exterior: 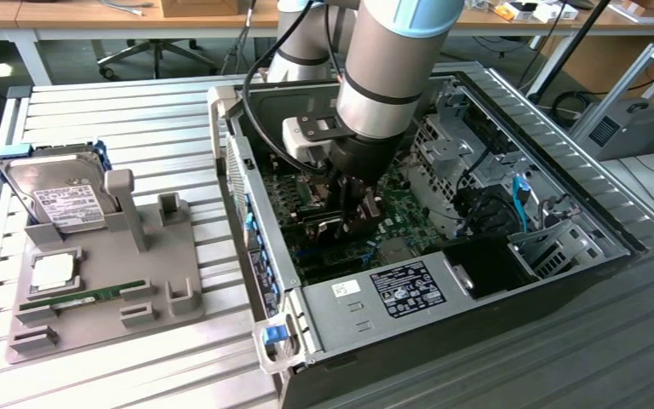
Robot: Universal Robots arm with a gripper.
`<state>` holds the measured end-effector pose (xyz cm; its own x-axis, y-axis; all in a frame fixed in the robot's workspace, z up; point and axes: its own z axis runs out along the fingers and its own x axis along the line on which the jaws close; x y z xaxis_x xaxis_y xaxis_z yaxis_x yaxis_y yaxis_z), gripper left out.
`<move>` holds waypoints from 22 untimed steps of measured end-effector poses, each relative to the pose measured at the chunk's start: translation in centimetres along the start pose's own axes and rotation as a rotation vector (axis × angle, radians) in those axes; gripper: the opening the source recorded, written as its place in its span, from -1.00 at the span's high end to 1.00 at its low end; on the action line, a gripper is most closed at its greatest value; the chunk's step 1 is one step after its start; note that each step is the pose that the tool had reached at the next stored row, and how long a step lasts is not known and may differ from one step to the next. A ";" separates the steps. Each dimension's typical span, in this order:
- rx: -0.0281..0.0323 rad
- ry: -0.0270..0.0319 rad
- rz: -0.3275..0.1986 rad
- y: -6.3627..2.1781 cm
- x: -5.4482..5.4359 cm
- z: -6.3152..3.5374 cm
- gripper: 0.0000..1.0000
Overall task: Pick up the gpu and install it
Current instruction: 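Insert the gpu into the slot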
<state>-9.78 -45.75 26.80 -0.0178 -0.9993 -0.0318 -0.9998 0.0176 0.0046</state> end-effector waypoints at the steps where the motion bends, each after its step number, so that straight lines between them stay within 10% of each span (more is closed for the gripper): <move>1: 0.0000 0.0000 0.000 0.00 0.0 0.00 -0.06; 22: 0.0000 0.0000 0.000 0.00 0.0 0.10 0.10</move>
<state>-9.78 -45.78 26.70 -0.0178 -0.9993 -0.0318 -0.9998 0.0176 0.0046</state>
